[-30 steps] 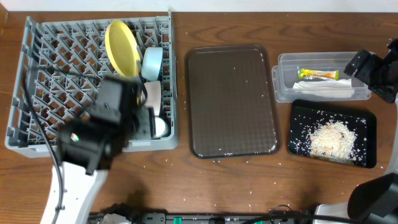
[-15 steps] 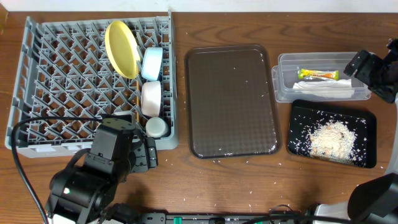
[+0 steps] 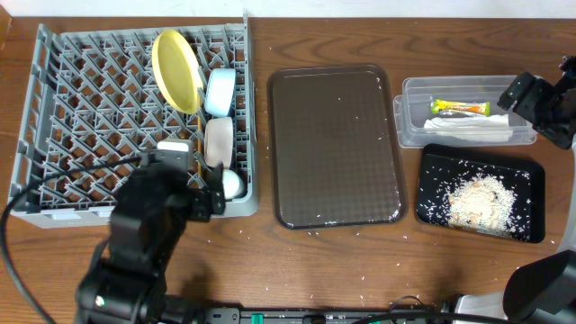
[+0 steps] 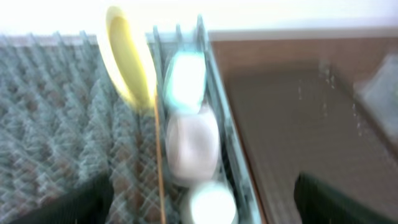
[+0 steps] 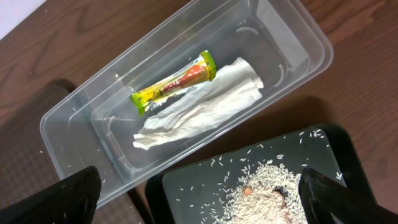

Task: Sort waste into correct bins and load items into the dishwasher

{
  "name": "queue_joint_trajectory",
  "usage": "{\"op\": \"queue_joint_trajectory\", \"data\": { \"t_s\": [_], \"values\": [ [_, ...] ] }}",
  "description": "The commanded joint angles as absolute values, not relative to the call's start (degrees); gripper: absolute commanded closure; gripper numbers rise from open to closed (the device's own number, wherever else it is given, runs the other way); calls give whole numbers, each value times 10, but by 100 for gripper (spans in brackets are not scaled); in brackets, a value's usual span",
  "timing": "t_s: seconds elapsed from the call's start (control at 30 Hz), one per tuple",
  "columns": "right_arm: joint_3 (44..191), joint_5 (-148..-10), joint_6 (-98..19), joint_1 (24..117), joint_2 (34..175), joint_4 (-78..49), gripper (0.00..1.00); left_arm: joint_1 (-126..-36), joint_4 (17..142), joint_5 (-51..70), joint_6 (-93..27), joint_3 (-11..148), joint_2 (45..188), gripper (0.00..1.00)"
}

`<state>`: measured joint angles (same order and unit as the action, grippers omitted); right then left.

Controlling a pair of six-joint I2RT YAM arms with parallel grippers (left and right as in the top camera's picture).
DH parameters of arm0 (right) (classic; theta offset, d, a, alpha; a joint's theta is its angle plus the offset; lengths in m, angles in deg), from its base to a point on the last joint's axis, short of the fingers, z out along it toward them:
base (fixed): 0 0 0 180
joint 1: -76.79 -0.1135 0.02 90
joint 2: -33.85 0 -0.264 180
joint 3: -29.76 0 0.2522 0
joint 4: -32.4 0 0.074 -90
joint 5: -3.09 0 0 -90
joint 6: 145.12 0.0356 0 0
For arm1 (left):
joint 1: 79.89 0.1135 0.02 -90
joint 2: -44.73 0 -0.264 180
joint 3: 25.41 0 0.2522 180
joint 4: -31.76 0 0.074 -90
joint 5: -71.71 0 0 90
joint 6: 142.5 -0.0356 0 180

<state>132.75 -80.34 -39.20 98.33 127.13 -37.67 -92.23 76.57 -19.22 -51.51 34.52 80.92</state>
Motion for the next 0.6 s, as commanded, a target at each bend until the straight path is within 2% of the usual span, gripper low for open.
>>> {"op": "queue_joint_trajectory", "data": {
  "t_s": [0.0, 0.23, 0.57],
  "values": [
    [1327, -805, -389, 985, 1273, -377, 1, -846, 698, -141, -598, 249, 745, 7],
    [1327, -805, -389, 985, 1273, -377, 1, -761, 561, -123, -598, 64, 591, 7],
    [1327, -805, -389, 985, 1273, -377, 1, -726, 460, -101, -598, -93, 493, 6]
  ]
}}
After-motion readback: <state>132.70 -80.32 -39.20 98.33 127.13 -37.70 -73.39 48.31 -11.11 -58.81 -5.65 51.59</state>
